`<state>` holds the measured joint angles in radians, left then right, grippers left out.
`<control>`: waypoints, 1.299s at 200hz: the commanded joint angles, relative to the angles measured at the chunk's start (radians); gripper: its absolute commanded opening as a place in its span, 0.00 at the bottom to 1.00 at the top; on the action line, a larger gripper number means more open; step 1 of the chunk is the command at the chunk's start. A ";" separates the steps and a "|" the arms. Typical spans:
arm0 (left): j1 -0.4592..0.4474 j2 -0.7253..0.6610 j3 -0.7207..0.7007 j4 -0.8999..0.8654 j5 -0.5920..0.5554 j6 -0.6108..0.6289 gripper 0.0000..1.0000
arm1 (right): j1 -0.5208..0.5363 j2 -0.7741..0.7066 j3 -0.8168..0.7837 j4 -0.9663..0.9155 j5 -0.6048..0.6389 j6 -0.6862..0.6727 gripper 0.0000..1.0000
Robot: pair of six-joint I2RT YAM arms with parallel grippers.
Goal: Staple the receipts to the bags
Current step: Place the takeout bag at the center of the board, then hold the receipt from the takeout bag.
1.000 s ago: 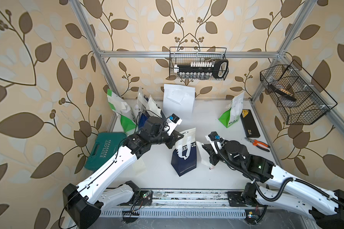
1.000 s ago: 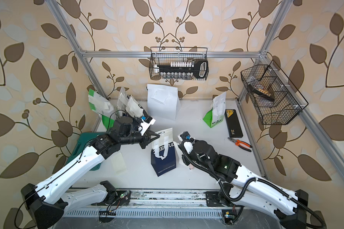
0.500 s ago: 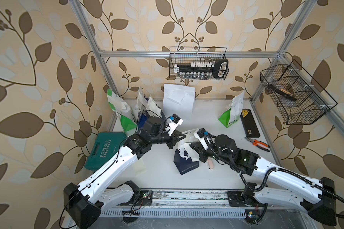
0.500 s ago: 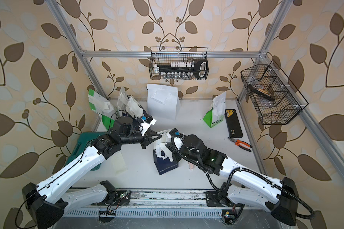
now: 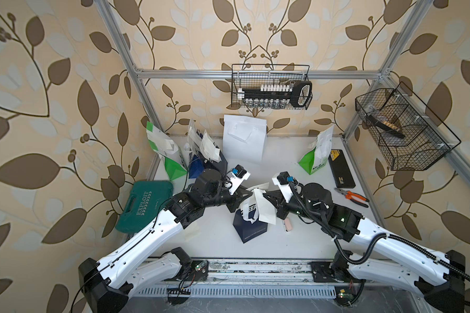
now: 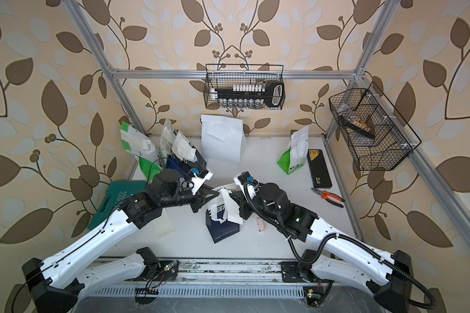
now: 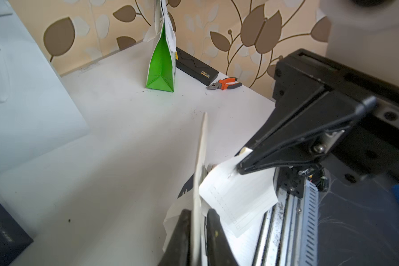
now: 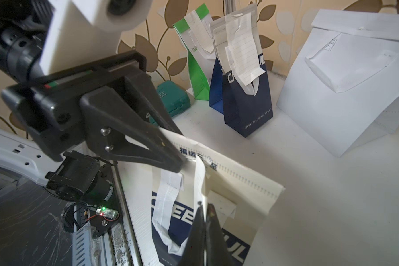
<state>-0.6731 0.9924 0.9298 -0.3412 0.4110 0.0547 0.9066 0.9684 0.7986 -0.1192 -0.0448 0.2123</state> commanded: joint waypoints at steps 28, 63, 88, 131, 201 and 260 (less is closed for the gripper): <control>-0.026 0.060 0.055 -0.045 0.034 0.014 0.38 | -0.002 0.033 -0.025 0.046 -0.063 0.034 0.00; -0.026 0.033 0.073 -0.095 0.043 0.028 0.41 | -0.005 0.037 -0.032 0.080 -0.075 0.054 0.00; -0.026 0.018 0.076 -0.131 0.040 0.043 0.46 | -0.005 0.055 -0.032 0.127 -0.069 0.082 0.00; -0.026 0.012 0.080 -0.144 0.023 0.048 0.47 | 0.000 0.100 -0.012 0.176 -0.091 0.109 0.00; -0.024 -0.040 0.090 -0.202 -0.051 0.067 0.45 | 0.039 0.142 0.005 0.223 -0.071 0.117 0.00; -0.024 -0.034 0.104 -0.219 -0.055 0.085 0.39 | 0.051 0.165 0.053 0.222 -0.059 0.087 0.00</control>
<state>-0.6888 0.9634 0.9939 -0.5575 0.3618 0.1169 0.9539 1.1278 0.8047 0.0776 -0.1120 0.3199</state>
